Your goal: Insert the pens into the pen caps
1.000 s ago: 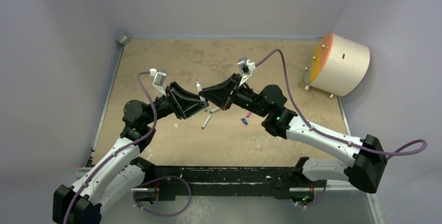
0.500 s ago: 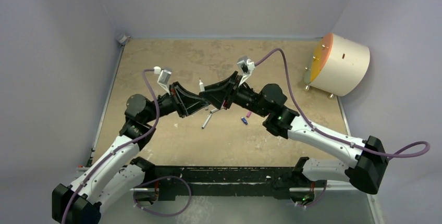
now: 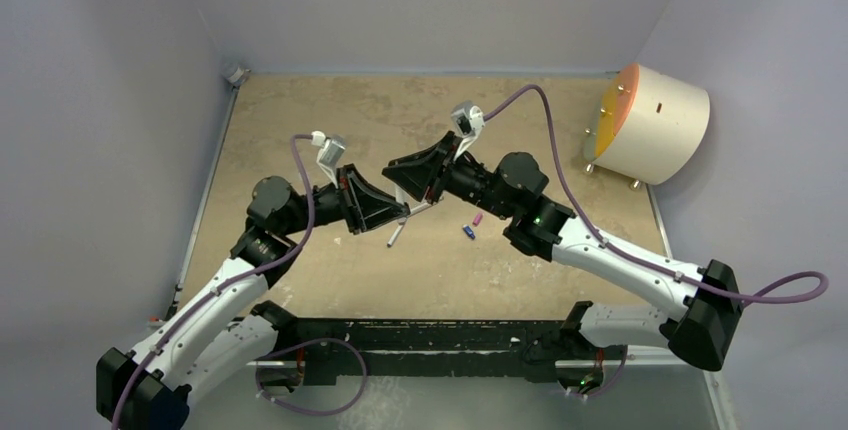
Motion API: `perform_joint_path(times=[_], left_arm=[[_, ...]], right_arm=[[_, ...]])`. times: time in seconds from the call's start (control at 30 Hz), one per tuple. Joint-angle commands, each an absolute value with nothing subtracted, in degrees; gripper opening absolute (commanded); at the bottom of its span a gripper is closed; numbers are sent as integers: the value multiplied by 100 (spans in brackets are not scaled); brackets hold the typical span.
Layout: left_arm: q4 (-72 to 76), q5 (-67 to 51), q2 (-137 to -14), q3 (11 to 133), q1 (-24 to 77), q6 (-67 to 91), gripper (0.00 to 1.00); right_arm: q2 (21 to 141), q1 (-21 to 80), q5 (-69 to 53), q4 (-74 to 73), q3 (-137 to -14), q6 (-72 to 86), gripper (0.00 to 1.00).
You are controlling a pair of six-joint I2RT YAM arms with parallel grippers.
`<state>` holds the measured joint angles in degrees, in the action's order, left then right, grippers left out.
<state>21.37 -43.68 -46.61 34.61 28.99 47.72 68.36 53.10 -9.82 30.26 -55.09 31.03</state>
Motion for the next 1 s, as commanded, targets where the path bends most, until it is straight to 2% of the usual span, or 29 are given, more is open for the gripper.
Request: perform_joint_path(times=[0.0, 0.1, 0.13, 0.23, 0.33, 0.43, 0.63, 0.83, 0.97], left_arm=[[1851, -4485, -4644, 3824, 2975, 4361, 0], [1609, -4403, -4662, 3912, 2976, 4147, 0], [1655, -4377, -4648, 3899, 2971, 4153, 0], [1709, -4221, -4609, 3899, 2971, 4124, 0], [1792, -4033, -4611, 3902, 2973, 4118, 16], [2075, -3932, -4656, 3907, 2971, 4223, 22], [3156, -3741, -4643, 3735, 2972, 4695, 24], [3370, -3665, -4705, 3738, 2971, 4749, 24], [3469, -3758, -4803, 3718, 2979, 4815, 13]], right_arm=[[6855, 5310, -914, 3243, -5799, 2987, 21], [6851, 5316, -983, 3214, -5777, 2993, 3], [6850, 5317, -984, 3202, -5759, 3004, 0], [6806, 5312, -953, 3199, -5679, 3027, 0], [6736, 5304, -792, 3233, -5602, 3161, 0], [6714, 5243, -769, 3329, -5590, 3404, 0], [6895, 5159, -1106, 3938, -5590, 3862, 0], [7054, 5132, -1347, 4110, -5596, 3923, 0], [7071, 5085, -1379, 4224, -5590, 4032, 0]])
